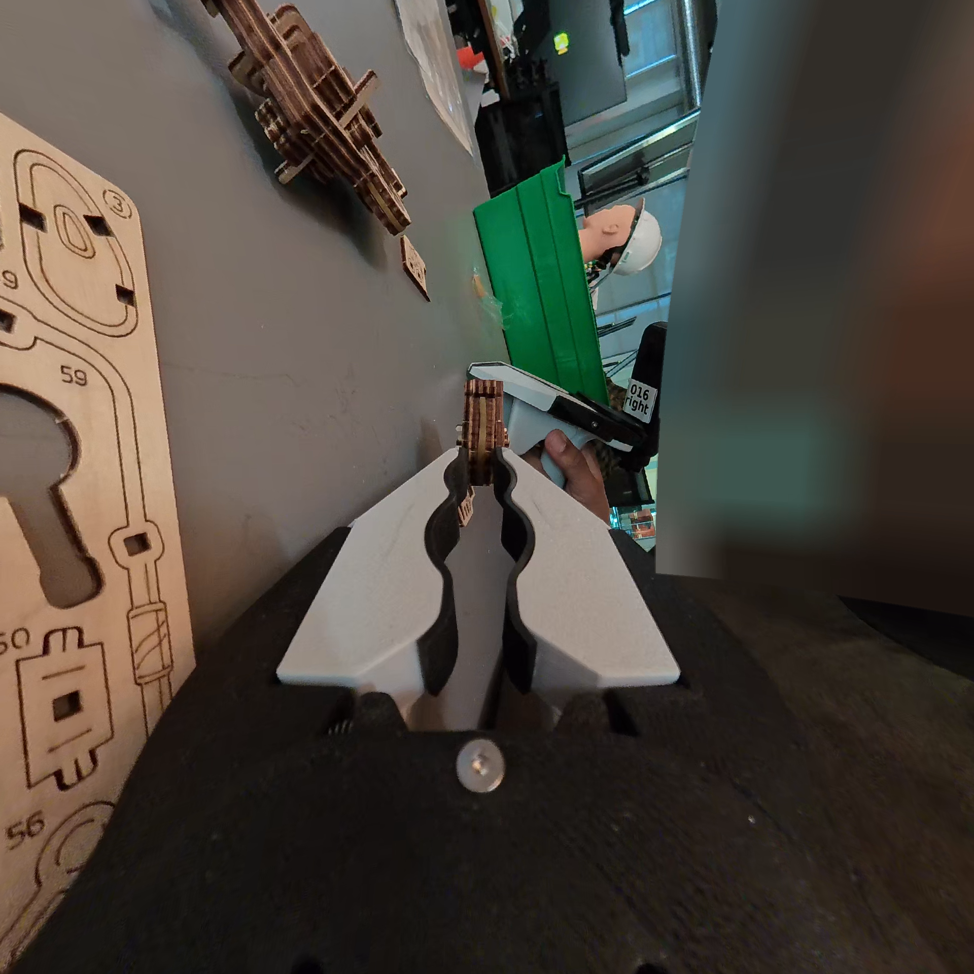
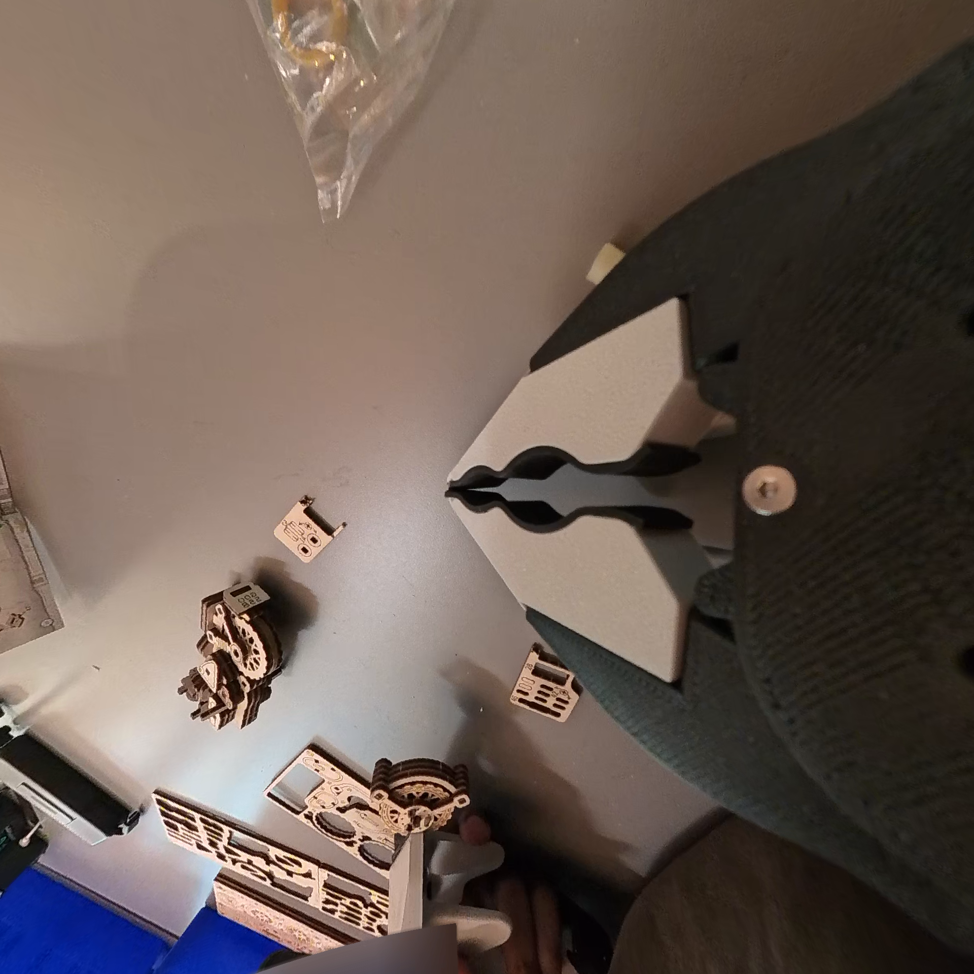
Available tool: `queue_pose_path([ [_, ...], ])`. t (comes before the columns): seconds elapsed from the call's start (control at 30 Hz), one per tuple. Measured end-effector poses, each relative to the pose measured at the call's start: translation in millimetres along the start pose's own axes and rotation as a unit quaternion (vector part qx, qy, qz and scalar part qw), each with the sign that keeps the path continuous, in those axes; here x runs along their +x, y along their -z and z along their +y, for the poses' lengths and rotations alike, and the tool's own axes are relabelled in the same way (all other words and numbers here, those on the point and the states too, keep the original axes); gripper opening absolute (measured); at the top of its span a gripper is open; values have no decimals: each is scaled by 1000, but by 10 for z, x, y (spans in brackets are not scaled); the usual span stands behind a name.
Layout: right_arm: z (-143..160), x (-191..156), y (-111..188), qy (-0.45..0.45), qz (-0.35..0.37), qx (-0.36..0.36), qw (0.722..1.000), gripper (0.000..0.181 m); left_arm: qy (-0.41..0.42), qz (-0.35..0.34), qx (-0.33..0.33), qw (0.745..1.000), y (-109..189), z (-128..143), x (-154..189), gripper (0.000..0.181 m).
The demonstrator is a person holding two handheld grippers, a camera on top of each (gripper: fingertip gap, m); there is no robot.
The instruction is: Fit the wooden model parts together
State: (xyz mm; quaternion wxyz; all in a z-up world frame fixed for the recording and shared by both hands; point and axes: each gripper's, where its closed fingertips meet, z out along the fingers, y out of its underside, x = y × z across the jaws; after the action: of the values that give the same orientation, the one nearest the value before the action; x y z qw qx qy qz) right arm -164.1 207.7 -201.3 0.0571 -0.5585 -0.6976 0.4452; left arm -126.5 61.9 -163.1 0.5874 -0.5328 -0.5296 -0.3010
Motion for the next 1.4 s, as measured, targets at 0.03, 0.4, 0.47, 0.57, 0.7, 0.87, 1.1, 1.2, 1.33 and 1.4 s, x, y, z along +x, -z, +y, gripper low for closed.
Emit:
queue_pose_path([
  [0.03,1,-2,-1,2,1,0,1000,0,-1,0,0,1000,1,3,1,6],
  [0.4,-72,-701,264,151,-127,78,977,47,-52,26,-3,998,82,98,175,6],
  [0.47,-2,-884,308,226,-124,85,962,49,-64,37,-19,997,90,196,256,6],
  [0.57,95,-1170,381,329,-122,108,930,52,-82,57,-49,994,56,354,354,6],
  [0.7,266,-1381,457,419,-125,125,891,49,-71,103,-128,984,10,651,466,6],
  [0.87,529,-1428,436,457,-158,84,871,64,-55,111,-155,980,25,696,451,5],
  [1.1,680,-1547,418,471,-187,64,860,66,-49,125,-189,973,32,804,485,5],
  [1.2,715,-1604,407,474,-193,64,856,63,-51,125,-201,970,29,856,491,5],
  [1.33,726,-1651,408,477,-196,69,854,57,-47,130,-209,968,29,892,506,5],
  [1.4,705,-1642,408,480,-189,74,854,51,-45,132,-211,967,28,905,511,5],
])
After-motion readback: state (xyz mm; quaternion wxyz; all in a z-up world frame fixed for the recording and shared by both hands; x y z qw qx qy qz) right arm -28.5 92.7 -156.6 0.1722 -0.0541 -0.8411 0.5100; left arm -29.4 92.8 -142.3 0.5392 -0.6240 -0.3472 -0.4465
